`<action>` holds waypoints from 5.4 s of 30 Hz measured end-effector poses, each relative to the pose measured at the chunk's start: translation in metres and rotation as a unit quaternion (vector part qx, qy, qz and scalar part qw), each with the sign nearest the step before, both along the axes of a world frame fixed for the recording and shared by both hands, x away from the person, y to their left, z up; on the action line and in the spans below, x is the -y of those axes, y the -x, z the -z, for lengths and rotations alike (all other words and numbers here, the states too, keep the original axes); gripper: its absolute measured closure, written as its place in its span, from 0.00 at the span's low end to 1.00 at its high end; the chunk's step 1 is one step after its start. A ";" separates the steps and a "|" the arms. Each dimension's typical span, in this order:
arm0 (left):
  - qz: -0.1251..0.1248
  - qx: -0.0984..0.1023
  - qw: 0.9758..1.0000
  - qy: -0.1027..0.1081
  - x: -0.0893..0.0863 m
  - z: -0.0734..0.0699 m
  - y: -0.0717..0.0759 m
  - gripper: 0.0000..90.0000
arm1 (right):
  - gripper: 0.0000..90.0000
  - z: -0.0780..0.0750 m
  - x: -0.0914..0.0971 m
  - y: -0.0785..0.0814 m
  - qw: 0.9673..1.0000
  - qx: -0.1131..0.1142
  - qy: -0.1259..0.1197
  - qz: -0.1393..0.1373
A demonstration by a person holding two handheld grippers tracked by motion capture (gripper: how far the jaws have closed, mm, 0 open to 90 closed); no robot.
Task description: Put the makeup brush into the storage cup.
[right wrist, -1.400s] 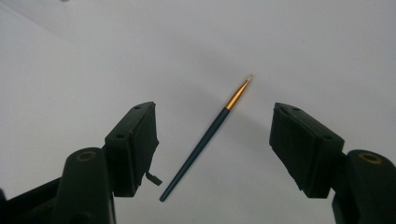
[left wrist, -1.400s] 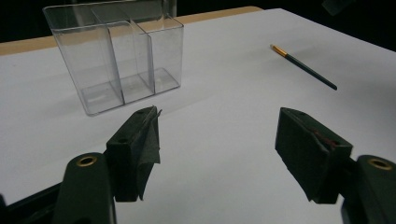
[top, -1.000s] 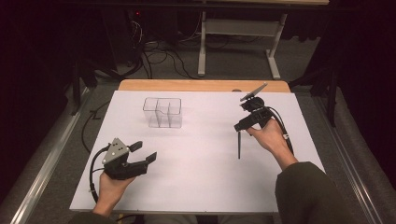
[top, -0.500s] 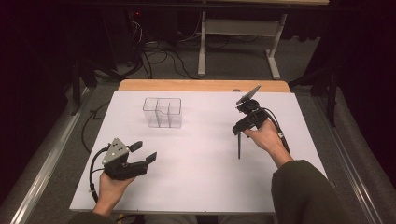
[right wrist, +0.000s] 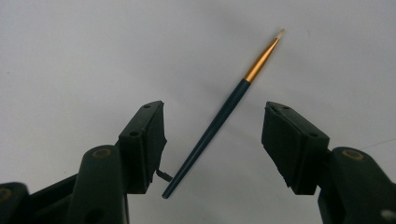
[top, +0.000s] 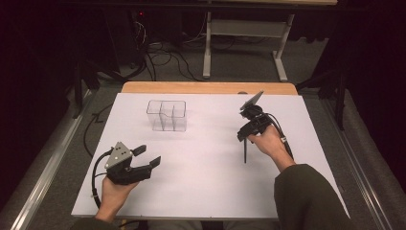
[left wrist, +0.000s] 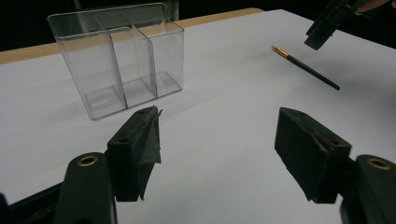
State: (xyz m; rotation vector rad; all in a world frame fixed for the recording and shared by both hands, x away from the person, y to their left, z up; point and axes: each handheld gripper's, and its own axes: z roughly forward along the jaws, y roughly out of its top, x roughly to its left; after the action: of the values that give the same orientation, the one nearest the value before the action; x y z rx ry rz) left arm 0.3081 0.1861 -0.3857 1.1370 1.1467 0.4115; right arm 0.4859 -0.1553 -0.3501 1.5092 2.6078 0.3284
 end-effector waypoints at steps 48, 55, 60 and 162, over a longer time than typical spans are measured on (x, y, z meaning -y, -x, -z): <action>-0.007 0.005 1.000 -0.005 0.000 0.000 0.000 0.34 | 0.72 0.039 -0.004 -0.009 0.998 -0.050 0.041 0.002; -0.006 0.006 1.000 -0.007 0.001 0.000 0.001 0.34 | 0.80 0.040 -0.009 -0.006 0.997 -0.042 0.064 -0.011; -0.005 0.006 1.000 -0.005 0.001 0.000 0.002 0.34 | 0.83 0.040 -0.008 -0.006 0.997 -0.042 0.064 -0.012; 0.001 -0.012 1.000 -0.003 0.005 -0.001 0.002 0.34 | 0.94 -0.008 0.023 0.129 0.958 0.137 -0.205 -0.149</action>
State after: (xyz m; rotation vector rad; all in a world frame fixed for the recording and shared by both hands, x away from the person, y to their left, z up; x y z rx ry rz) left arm 0.3064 0.1812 -0.3848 1.1515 1.1650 0.4008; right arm 0.3569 -0.1784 -0.3425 1.0481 2.6368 1.0812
